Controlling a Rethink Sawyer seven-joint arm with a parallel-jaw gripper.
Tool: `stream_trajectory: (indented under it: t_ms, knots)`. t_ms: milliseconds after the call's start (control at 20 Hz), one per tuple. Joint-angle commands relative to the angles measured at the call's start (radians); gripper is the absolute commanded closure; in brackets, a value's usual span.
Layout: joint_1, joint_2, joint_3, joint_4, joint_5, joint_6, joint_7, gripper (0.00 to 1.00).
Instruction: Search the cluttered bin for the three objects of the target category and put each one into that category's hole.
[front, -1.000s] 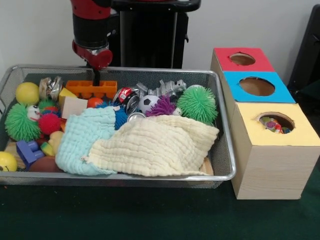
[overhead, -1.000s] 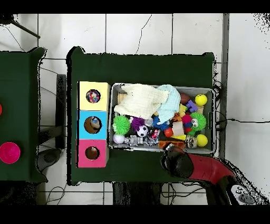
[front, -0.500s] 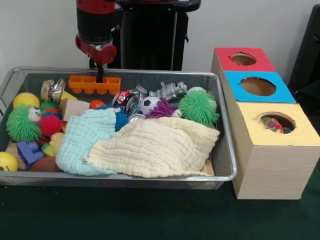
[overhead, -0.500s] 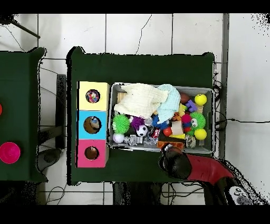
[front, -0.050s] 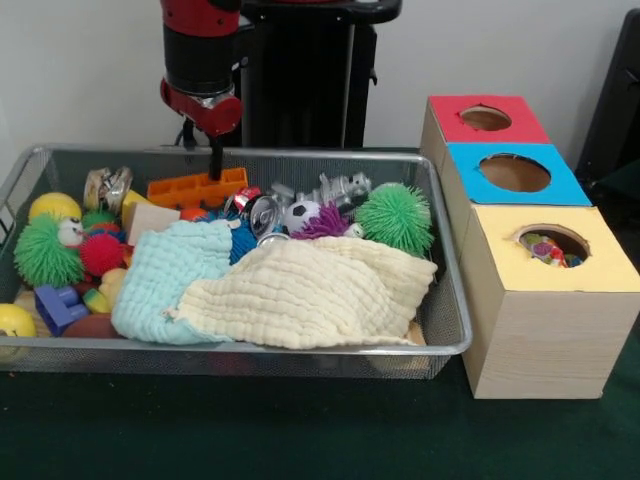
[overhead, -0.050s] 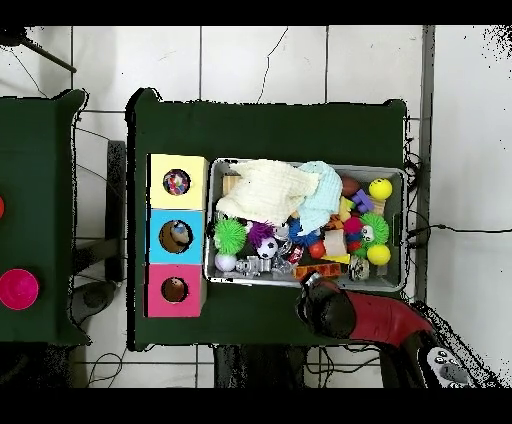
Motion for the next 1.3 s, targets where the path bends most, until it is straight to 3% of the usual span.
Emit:
stream_trajectory:
  t_ms: [50, 800, 1050, 1300]
  knots:
    - [0.047, -0.003, 0.071, -0.015, 0.013, -0.101, 0.066, 0.0]
    - [0.057, 0.009, 0.066, -0.041, 0.007, -0.105, 0.055, 0.0]
    - [-0.018, 0.068, 0.136, -0.124, -0.043, -0.01, -0.091, 0.0]
    - [-0.027, 0.028, 0.162, -0.146, -0.056, 0.093, -0.158, 0.0]
